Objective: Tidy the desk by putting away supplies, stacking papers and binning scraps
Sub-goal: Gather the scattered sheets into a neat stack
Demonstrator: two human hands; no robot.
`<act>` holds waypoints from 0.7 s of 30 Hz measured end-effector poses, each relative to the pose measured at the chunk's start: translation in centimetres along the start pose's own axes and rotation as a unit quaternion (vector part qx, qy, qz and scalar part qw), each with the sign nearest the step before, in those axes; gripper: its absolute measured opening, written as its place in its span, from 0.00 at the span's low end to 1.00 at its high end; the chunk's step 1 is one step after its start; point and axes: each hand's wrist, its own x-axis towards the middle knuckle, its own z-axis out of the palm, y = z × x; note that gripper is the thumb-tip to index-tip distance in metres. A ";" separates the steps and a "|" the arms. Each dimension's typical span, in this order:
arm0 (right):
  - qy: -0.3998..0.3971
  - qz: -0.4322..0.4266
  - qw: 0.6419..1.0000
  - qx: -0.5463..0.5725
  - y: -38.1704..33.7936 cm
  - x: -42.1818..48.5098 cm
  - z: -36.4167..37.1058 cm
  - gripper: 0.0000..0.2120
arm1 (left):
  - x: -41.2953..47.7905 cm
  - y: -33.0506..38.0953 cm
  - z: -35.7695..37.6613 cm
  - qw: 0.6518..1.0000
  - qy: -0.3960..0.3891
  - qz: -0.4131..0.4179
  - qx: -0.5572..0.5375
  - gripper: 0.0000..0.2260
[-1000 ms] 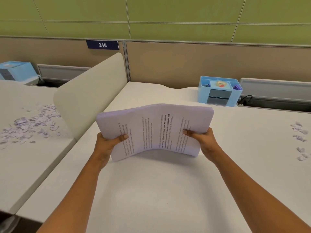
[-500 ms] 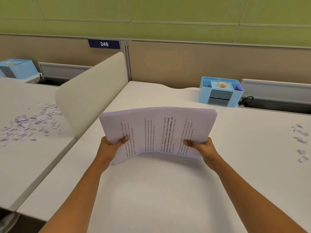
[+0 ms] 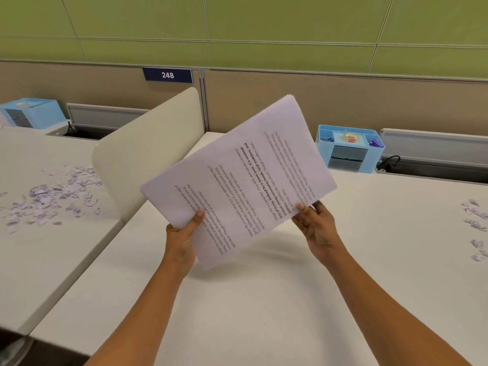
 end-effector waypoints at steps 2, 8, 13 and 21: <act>-0.034 0.015 0.999 0.023 0.7 -0.3 2.1 0.26 | -0.5 -0.8 1.2 1.000 0.006 -0.010 -0.019 0.28; -0.058 -0.031 0.997 0.038 0.8 0.2 5.2 0.18 | -1.3 -1.4 4.0 0.998 0.022 -0.006 -0.059 0.17; -0.067 -0.069 0.995 -0.036 -1.8 1.3 3.1 0.21 | 1.5 2.3 1.4 0.999 -0.004 0.052 -0.002 0.28; -0.084 -0.099 0.970 -0.208 -5.5 1.9 4.0 0.12 | 2.9 5.3 1.9 0.964 -0.122 0.034 0.234 0.17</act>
